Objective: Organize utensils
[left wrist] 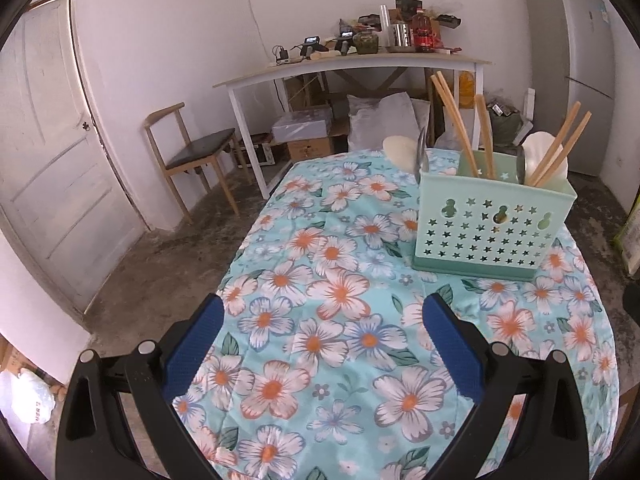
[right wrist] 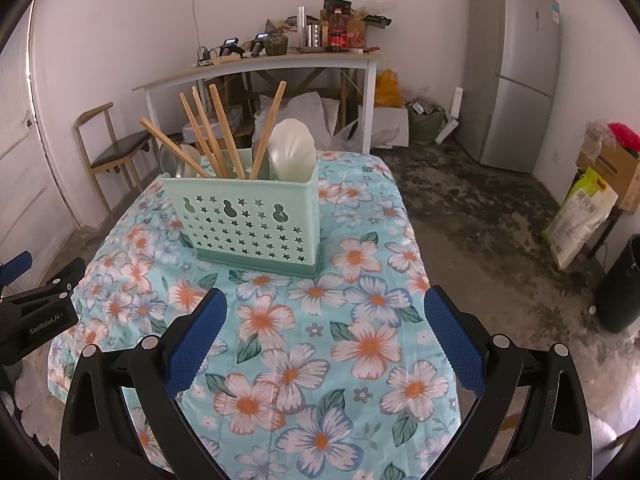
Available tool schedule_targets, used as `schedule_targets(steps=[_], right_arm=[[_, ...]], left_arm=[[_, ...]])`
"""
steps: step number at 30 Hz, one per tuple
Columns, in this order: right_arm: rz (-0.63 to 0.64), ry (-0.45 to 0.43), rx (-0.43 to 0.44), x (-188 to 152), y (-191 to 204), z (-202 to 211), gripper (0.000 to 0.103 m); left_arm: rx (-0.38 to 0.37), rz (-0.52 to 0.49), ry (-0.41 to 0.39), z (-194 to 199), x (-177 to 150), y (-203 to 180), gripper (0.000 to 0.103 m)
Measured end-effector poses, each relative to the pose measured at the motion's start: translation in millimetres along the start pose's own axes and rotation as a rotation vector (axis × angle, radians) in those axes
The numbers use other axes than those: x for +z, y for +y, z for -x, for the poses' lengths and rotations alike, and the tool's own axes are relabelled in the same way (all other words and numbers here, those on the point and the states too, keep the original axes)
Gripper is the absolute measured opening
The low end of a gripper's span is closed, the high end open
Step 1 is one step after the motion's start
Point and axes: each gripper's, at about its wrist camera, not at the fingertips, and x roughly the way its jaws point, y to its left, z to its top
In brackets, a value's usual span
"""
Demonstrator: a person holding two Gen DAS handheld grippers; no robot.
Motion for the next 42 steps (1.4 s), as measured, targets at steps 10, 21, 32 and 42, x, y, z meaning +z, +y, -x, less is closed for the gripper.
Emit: schedule_targets(steps=[10, 21, 32, 42], right_arm=[[-0.001, 0.002, -0.013, 0.2, 0.1, -1.2, 0.095], [0.001, 0.008, -0.005, -0.2, 2.4, -2.7, 0.095], [0.02, 0.016, 0.028, 1.8, 13.2, -9.1, 0.095], [0.013, 0.014, 0.018, 1.4, 9.2, -7.6, 0.095]], left_arm=[[0.018, 0.001, 0.002, -0.7, -0.2, 1.5, 0.097], [0.036, -0.001, -0.001, 0.6, -0.3, 4.3, 0.097], [0.072, 0.029, 0.011, -1.7, -2.8, 21.7, 0.097], [0.061, 0.034, 0.013, -1.8, -2.7, 24.8, 0.097]])
